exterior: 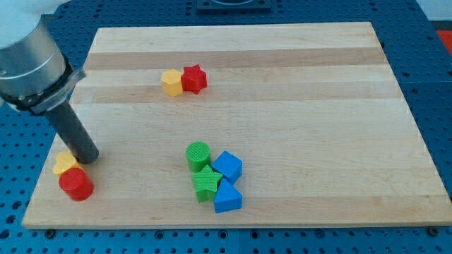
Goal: Slide the red star to the right side of the red circle
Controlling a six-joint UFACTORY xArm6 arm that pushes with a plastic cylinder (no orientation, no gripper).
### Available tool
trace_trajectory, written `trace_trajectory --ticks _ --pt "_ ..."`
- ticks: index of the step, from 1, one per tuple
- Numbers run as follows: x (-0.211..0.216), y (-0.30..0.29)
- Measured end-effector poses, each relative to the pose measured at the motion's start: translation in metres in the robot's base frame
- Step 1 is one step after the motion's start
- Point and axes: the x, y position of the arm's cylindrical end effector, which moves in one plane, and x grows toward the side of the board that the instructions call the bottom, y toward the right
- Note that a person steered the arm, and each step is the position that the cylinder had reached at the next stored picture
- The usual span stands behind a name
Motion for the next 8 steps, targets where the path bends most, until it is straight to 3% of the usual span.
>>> trace_trajectory --ticks 1,2,4,5,6,8 --pt "-0.008 -0.001" --pt "-0.048 0.039" --pt "-0.135 0.188" --pt "-0.186 0.228" --pt "-0.206 0.198" --pt "-0.129 0.092"
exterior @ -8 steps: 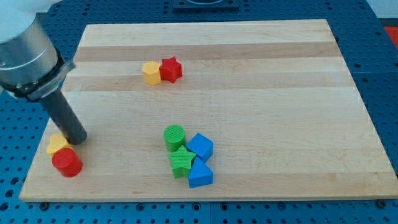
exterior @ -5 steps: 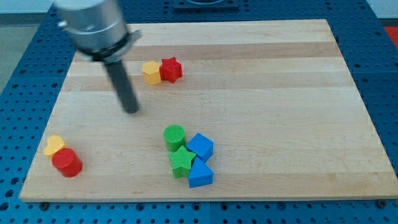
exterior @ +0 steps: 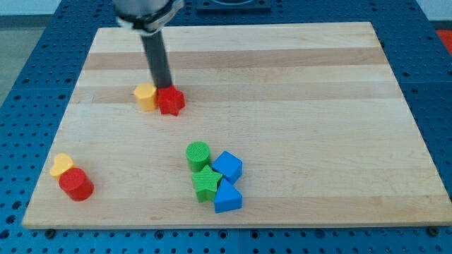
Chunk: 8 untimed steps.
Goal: Slide the red star to the right side of the red circle
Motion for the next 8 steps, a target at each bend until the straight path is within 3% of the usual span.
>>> trace_trajectory --ticks 1,2,3,5,6,8 --pt "0.019 -0.001" --pt "-0.017 0.018" --pt "-0.024 0.046" --pt "0.09 -0.012" --pt "0.1 -0.018" --pt "0.068 0.005"
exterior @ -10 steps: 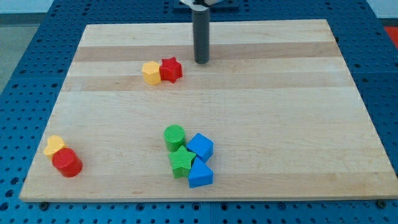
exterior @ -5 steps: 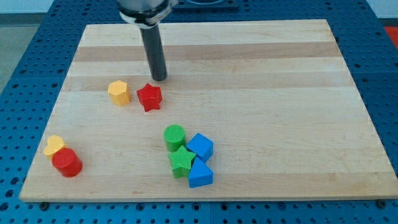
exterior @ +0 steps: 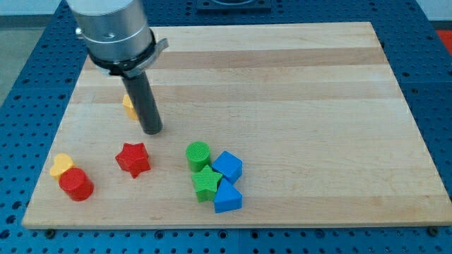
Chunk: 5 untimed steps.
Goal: Slide the red star to the right side of the red circle
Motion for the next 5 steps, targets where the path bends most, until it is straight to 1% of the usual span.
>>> trace_trajectory --ticks 2,3,4,5 --pt "0.039 0.001" --pt "0.068 -0.021" --pt "0.078 -0.04" --pt "0.067 -0.032"
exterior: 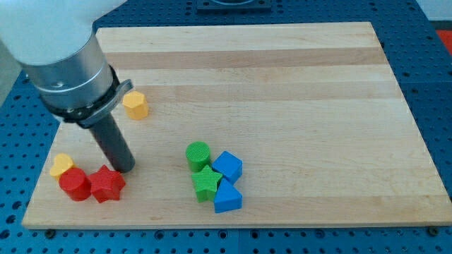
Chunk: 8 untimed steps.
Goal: Slide the red star to the right side of the red circle
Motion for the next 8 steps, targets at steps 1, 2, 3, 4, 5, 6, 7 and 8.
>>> trace_trajectory --ticks 1,2,3,4,5,6,7,8 --pt "-0.001 0.026" --pt "0.021 0.031" --pt "0.045 0.03" --pt "0.053 0.014" --pt "0.053 -0.02" --pt "0.053 -0.025" --pt "0.047 -0.006" --pt "0.008 0.009"
